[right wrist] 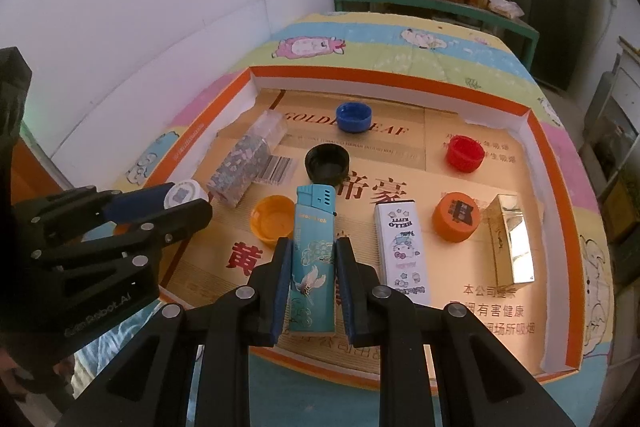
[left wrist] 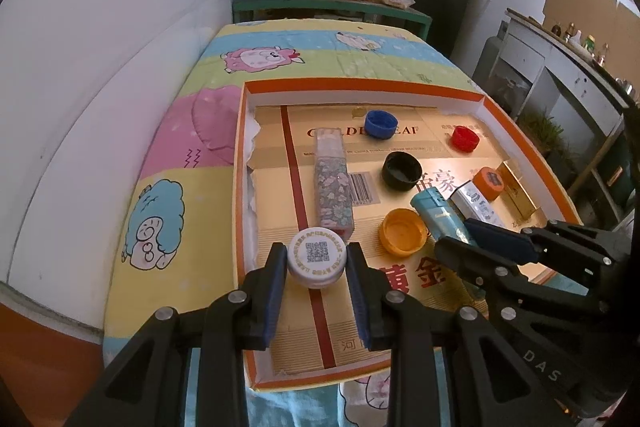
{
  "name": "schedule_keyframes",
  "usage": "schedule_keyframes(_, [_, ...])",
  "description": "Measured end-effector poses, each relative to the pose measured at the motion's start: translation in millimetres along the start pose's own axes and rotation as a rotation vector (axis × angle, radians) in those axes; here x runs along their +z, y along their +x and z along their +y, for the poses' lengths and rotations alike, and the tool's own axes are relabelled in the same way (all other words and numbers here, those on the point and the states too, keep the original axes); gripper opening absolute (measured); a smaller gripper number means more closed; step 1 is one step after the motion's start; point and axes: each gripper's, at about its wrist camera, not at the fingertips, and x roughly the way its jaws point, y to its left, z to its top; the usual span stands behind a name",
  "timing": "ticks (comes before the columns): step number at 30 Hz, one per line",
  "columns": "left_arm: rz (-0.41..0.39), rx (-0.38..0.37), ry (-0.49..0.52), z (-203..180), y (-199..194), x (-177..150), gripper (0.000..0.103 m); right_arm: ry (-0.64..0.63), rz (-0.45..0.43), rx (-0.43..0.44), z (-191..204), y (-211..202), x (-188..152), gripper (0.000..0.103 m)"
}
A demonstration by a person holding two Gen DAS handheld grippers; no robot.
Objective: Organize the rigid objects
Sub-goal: 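Carry the white cap with the left tool while the right tool carries the lighter over the box, then release the white cap into the box with the left tool while the right tool releases the lighter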
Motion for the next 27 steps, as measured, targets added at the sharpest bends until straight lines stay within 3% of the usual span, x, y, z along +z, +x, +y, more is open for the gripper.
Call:
schedule_keyframes(5, [0.001,-0.003,0.029,-5.0,1.6,-1.9,0.031,0.0,0.015,-0.007,-0.9,5.3,-1.7,0.022])
schedule_keyframes(8, [0.021,-0.045,0.021,-4.8,4.6,-2.2,0.031,-0.002,0.014,-0.009,-0.9,6.1,-1.5,0.022])
schedule_keyframes(22, [0.016,-0.051,0.033,-6.5,6.3,-1.6,0.031,-0.009,0.013,-0.004,-1.4,5.5,-2.9,0.023])
schedule_keyframes(24, [0.013,-0.051,0.035,-6.6,6.0,-1.6,0.037,-0.009,0.013,-0.004,-1.1,5.5,-2.7,0.023])
schedule_keyframes(27, [0.012,-0.055,0.037,-7.6,5.9,-1.4,0.038,-0.008,0.013,-0.003,-1.4,5.6,-2.6,0.023])
